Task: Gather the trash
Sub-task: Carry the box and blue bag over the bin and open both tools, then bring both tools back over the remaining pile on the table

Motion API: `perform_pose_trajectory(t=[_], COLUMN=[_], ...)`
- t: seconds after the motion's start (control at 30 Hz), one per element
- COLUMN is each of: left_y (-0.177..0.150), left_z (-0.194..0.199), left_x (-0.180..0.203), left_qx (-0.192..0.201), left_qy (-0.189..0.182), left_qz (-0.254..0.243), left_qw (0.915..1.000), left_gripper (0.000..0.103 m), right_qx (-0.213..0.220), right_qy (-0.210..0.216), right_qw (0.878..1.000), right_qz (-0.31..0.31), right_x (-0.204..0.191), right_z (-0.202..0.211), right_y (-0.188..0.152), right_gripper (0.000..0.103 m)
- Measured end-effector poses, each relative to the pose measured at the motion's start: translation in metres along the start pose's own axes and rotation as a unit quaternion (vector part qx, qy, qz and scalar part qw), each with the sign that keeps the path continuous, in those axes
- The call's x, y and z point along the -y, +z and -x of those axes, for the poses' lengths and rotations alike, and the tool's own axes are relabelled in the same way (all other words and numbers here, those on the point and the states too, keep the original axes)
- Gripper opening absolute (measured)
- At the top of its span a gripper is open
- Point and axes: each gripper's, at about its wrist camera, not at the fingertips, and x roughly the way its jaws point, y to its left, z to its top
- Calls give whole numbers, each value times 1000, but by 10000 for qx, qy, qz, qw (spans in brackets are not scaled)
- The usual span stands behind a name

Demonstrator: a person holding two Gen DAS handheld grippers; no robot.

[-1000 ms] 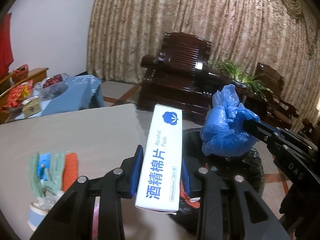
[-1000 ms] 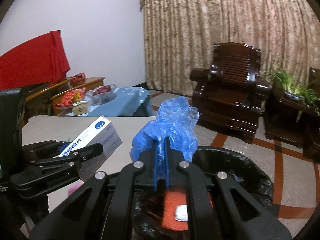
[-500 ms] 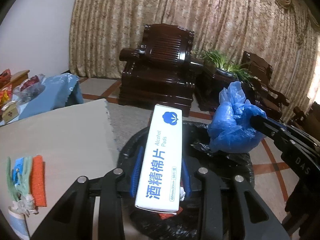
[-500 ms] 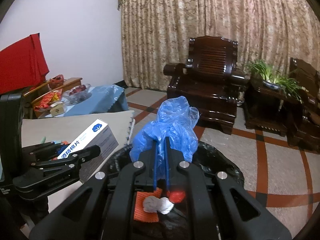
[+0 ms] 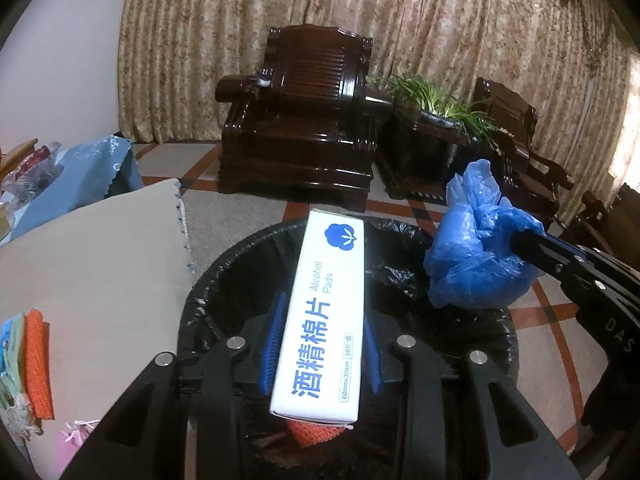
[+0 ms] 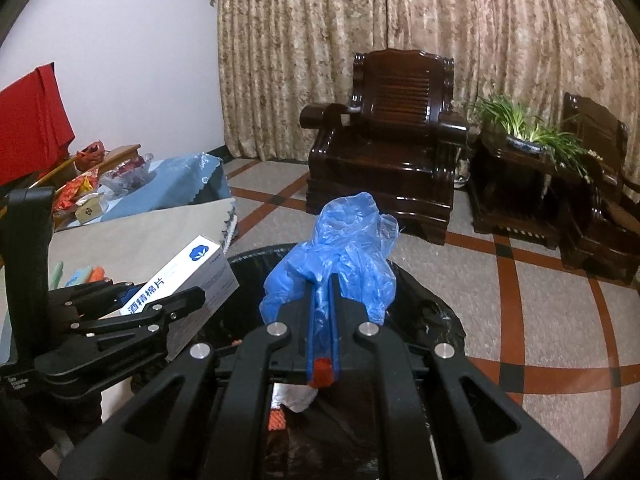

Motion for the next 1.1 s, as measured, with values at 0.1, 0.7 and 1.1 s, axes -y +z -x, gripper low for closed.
perform_pose_trajectory(t=[0.1,0.7,1.1], left_y=[-1,-9,-23], left_z=[-7,25,87], left_x=[0,-32,-99], left_qx=[-90,57,379], left_qy=[-76,281,979], left_qz=[19,263,551], left_qw=[9999,9992,9930], left_gripper=[35,94,95], right_qx=[-95,-101,49], right_qy=[-26,-198,185], right_qw=[10000,9997,9998], right_qz=[6,-136,-15], right_x=[3,-7,-60], right_z=[-7,-1,3], right_y=[-3,-15,-1], right_gripper=[5,97,98])
